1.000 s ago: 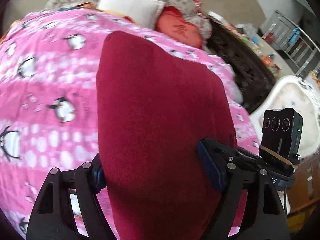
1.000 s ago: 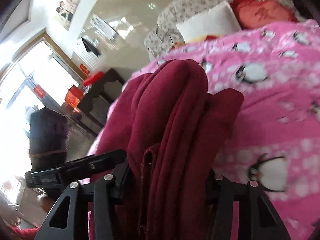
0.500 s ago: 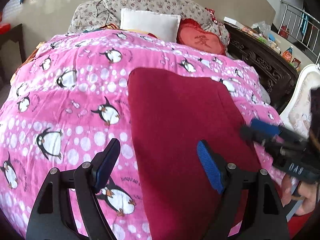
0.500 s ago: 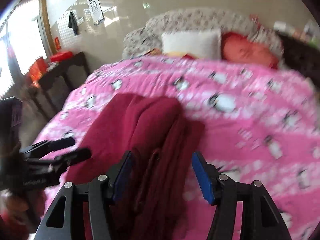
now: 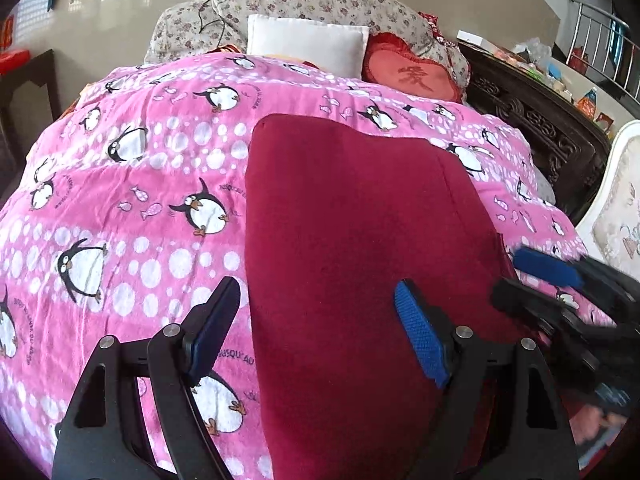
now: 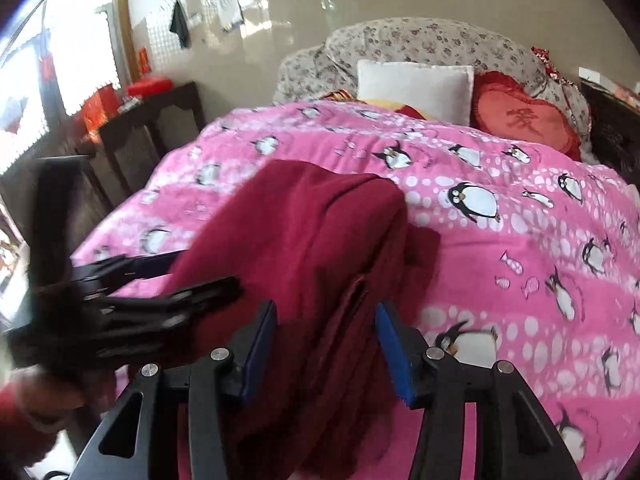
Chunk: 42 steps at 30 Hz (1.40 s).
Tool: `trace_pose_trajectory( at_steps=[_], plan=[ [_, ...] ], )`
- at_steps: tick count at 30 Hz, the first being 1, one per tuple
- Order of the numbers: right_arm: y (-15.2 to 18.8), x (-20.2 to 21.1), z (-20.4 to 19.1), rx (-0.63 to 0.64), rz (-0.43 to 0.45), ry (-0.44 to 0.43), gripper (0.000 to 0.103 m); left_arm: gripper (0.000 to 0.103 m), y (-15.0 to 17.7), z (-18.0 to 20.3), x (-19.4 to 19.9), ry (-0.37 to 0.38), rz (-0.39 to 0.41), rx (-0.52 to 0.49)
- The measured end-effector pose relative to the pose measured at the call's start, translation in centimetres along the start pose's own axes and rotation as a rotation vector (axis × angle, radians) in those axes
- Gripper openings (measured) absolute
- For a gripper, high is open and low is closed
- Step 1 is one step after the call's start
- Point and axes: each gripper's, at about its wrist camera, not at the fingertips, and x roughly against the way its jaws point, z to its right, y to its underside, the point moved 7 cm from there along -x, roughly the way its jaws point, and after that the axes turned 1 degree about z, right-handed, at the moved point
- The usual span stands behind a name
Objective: Fold small clothes
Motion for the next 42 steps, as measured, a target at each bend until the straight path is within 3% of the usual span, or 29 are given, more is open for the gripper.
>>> trace_pose_trajectory(
  at_steps=[3,8,14,18,22,27,42],
  plan=[
    [1.7,1.3,-1.8,0.042,0.001,-0.003,0.05,0.08,0.2,-0.1,0.1,0.0,0.0,0.01],
    [4.1,-0.1,-1.8,0.063,-0.016,0.084,0.051,0.08,0.7,0.0,0.4,-0.014,0.009,0.015],
    [3.1,2.9,-2.2,-0.005,0.054,0.058,0.052,0.08,1.1,-0.5,2.9,-0.038,0.059,0.022],
    [2.3,4.7,-3.2,0.014,0.102,0.118,0.053,0.08,1.1,-1.1,5.1,-0.069,0.09,0.024],
    [1.7,5.4,-4.0,0.005,0.126,0.116,0.053,0.08,1.1,-1.6,6.9,-0.1,0.123,0.008],
    [1.5,5.8,-4.6,0.01,0.133,0.124,0.053,0.08,1.2,-2.1,8.8,-0.14,0.167,-0.022],
    [1.5,5.8,-4.7,-0.016,0.123,0.131,0.055,0.08,1.8,-2.4,9.1,-0.137,0.161,-0.02]
  ],
)
